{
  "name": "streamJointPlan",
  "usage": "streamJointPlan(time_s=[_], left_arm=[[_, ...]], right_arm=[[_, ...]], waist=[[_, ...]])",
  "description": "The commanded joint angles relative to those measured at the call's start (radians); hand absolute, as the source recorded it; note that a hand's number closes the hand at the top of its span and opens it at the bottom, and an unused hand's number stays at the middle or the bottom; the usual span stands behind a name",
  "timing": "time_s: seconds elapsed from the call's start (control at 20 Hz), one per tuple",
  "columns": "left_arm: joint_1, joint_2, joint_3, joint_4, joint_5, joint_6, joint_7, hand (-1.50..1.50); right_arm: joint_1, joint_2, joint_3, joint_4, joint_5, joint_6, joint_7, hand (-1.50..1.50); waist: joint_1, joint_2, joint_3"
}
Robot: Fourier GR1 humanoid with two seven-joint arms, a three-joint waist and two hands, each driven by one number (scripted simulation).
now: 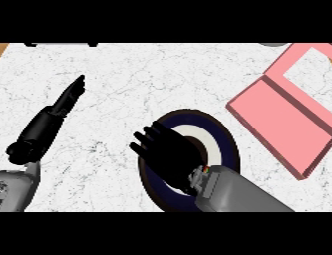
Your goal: Pick the squash from the plate and place it in the cardboard box
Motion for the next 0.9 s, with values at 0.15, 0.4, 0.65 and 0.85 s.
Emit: streamJointPlan(time_s=[0.15, 0.4, 0.65, 0.85], left_arm=[[0.018, -0.033, 0.022, -0.048, -0.030, -0.028, 0.031, 0.00], [-0.007, -0.059, 0.027, -0.048, -0.058, -0.032, 0.057, 0.00], [-0.009, -0.041, 0.082, -0.035, -0.038, -0.092, 0.049, 0.00], [-0.027, -0.075, 0.089, -0.017, -0.059, -0.085, 0.037, 0.00]], right_arm=[[-0.019, 0.052, -0.063, 0.115, 0.075, 0.011, -0.095, -1.50], [0.014, 0.067, -0.061, 0.169, 0.164, -0.069, -0.109, -1.50], [0.033, 0.063, -0.105, 0.227, 0.218, -0.109, -0.163, -1.50], [0.058, 0.075, -0.130, 0.253, 0.238, -0.129, -0.213, -1.50]], waist=[[0.003, 0.000, 0.000], [0.002, 0.000, 0.000], [0.001, 0.000, 0.000], [-0.001, 0.000, 0.000]])
